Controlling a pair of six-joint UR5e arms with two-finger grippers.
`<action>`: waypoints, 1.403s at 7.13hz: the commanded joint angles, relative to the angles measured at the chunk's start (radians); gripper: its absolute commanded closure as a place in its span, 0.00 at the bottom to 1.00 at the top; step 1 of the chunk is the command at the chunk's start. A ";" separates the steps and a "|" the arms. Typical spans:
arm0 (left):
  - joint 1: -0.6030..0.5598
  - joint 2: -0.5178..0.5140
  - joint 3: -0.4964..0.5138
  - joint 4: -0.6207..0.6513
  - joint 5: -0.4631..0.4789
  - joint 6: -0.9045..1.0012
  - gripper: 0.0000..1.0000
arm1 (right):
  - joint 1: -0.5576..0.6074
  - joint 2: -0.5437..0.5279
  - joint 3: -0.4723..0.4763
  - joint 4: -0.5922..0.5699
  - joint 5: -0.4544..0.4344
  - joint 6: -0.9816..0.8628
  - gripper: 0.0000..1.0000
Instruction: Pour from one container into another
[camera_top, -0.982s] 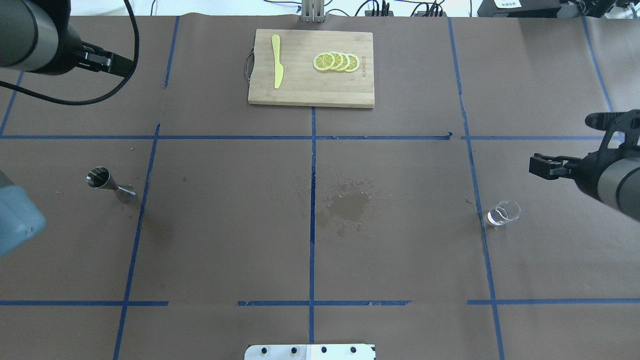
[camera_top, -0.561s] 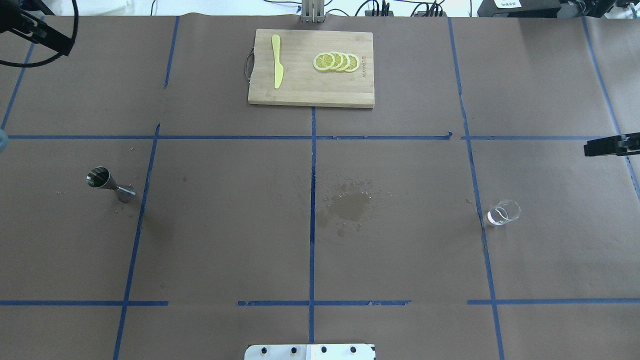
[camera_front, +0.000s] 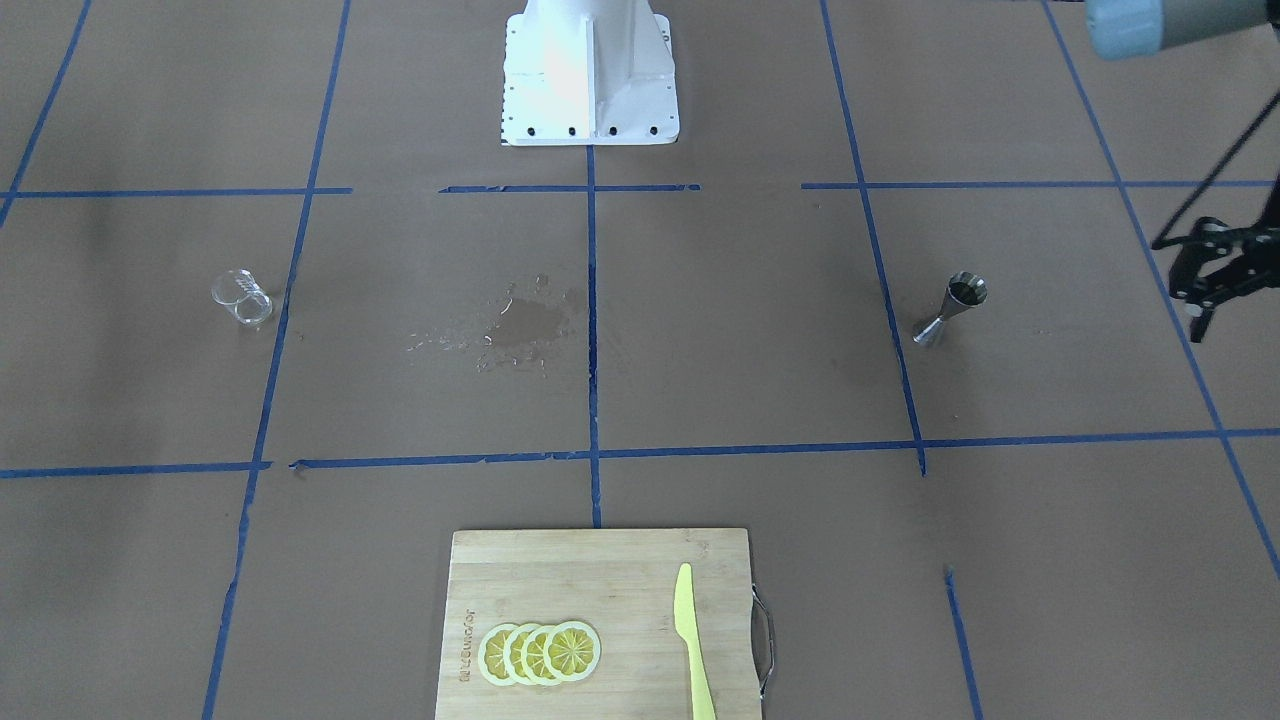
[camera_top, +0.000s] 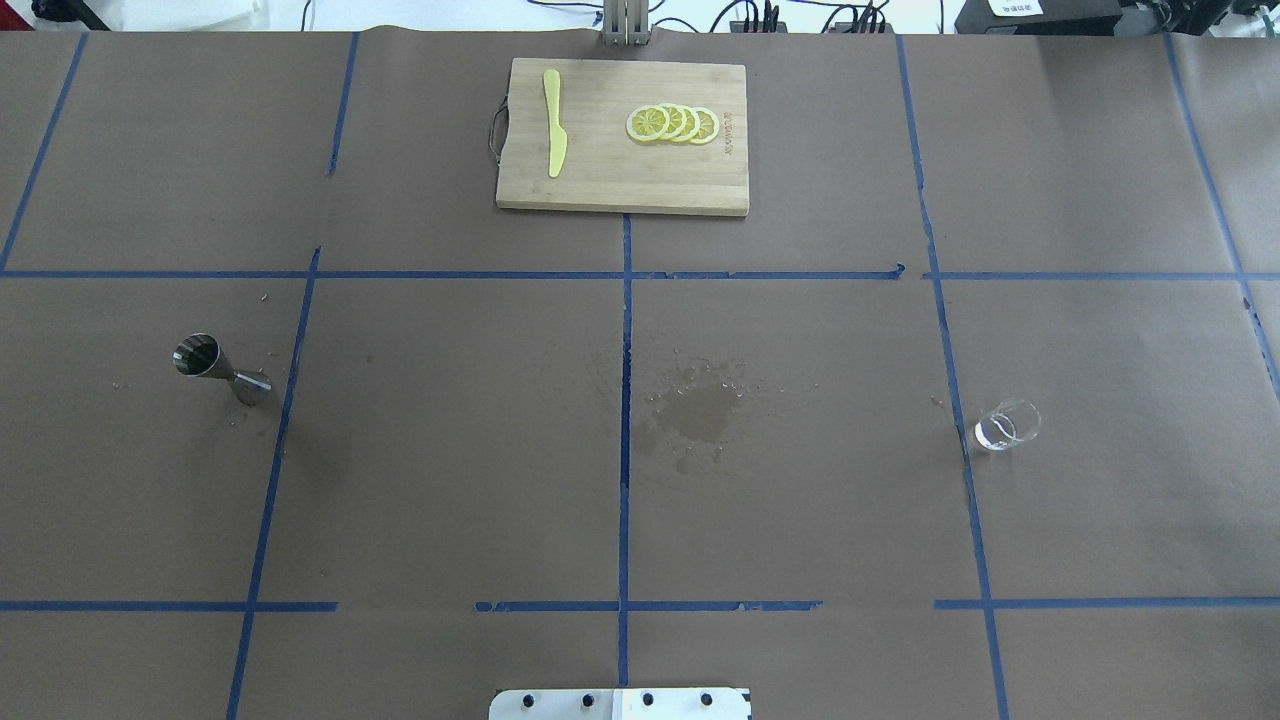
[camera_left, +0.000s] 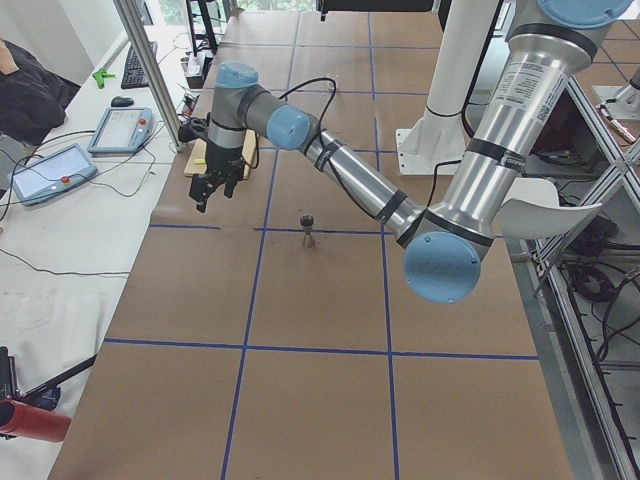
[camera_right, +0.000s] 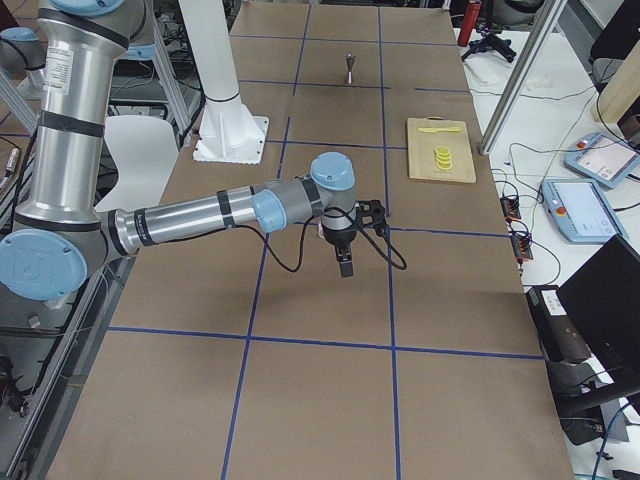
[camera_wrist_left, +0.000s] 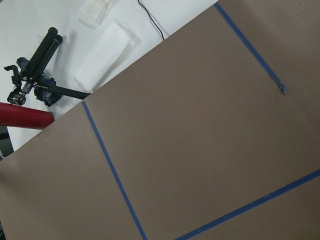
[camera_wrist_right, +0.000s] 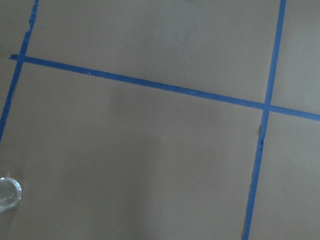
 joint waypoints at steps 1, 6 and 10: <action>-0.114 0.134 0.108 -0.106 -0.135 0.176 0.00 | 0.095 0.002 -0.004 -0.175 0.033 -0.253 0.00; -0.136 0.299 0.167 -0.175 -0.184 0.174 0.00 | 0.132 -0.007 -0.078 -0.172 0.031 -0.283 0.00; -0.171 0.330 0.191 -0.210 -0.213 0.171 0.00 | 0.170 -0.015 -0.101 -0.182 0.084 -0.271 0.00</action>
